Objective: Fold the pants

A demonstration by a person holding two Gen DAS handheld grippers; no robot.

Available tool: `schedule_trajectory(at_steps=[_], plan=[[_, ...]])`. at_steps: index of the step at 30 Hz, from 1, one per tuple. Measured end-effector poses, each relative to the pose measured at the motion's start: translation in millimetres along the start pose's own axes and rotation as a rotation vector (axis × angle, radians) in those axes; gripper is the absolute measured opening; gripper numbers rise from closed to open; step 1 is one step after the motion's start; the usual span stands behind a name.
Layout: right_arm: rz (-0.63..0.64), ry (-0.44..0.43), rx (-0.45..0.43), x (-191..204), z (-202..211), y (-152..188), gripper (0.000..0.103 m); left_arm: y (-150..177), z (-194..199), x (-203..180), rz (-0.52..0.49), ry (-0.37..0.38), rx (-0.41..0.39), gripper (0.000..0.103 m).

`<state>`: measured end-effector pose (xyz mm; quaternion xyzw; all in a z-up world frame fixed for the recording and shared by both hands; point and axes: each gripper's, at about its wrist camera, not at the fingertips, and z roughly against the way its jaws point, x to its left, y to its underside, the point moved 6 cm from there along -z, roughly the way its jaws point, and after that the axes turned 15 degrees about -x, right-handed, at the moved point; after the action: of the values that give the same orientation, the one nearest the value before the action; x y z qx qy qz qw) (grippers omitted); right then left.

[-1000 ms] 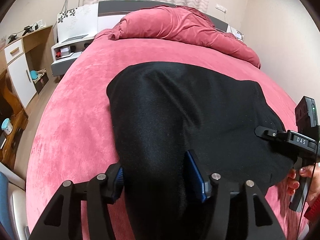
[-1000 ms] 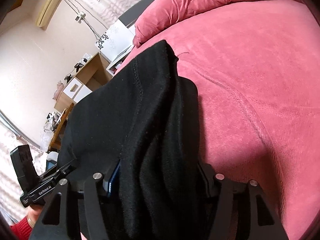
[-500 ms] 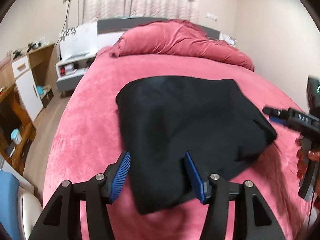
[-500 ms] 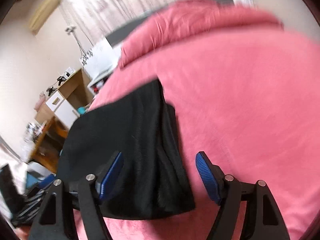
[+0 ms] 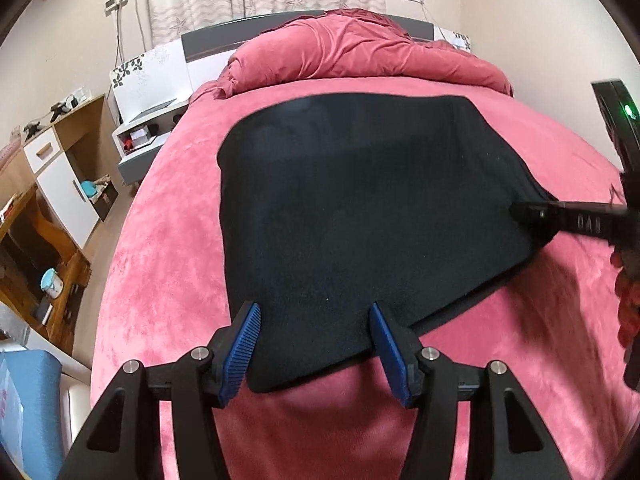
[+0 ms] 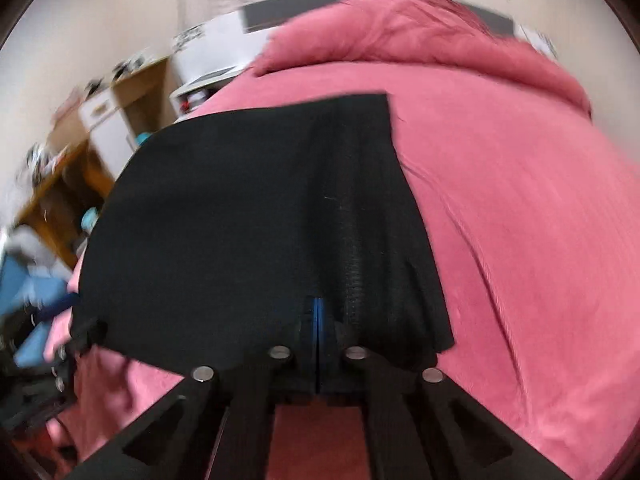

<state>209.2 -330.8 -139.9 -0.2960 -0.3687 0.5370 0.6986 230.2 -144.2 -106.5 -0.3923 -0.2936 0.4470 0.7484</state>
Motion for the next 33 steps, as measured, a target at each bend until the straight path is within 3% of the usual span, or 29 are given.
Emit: schedule_trajectory(at_steps=[4,8,10,12,13,16,22,24,28,29,30,33], plan=[[0.046,0.050,-0.006,7.7,-2.2,-2.6,0.000,1.5,-4.9,-3.2,0.000,-0.025,0.004,0.058],[0.031,0.039,-0.029,12.9,8.4,-1.4,0.000,-2.2,3.2,-2.0,0.022,-0.030,0.027,0.057],[0.023,0.017,-0.046,15.0,21.9,-1.7,0.011,-3.4,13.2,-1.8,0.043,-0.035,0.029,0.057],[0.054,-0.013,-0.071,25.9,38.5,1.0,0.050,-1.4,23.1,-2.9,0.060,-0.041,0.034,0.057],[0.084,-0.021,-0.091,32.5,47.5,2.9,0.056,0.7,28.3,-4.3,0.068,-0.042,0.039,0.057],[0.170,-0.021,-0.095,45.7,65.7,15.6,0.060,9.1,41.6,-6.4,0.108,-0.048,0.060,0.057],[0.161,-0.015,-0.060,50.4,88.3,45.3,0.061,25.9,69.3,-11.9,0.157,-0.056,0.071,0.058],[0.142,-0.025,-0.044,50.7,94.1,55.2,0.074,32.7,79.0,-11.4,0.157,-0.074,0.074,0.058],[0.111,-0.042,-0.025,52.8,107.5,77.4,0.086,43.0,98.9,-8.2,0.175,-0.107,0.071,0.058],[0.111,-0.045,-0.021,55.1,111.5,82.4,0.098,44.8,105.0,-7.2,0.184,-0.108,0.062,0.058],[0.114,-0.047,-0.025,58.2,115.9,85.4,0.103,46.1,111.7,-6.1,0.198,-0.105,0.051,0.058],[0.144,-0.035,-0.055,71.0,126.5,84.0,0.103,46.3,129.5,-1.6,0.224,-0.130,0.027,0.058]])
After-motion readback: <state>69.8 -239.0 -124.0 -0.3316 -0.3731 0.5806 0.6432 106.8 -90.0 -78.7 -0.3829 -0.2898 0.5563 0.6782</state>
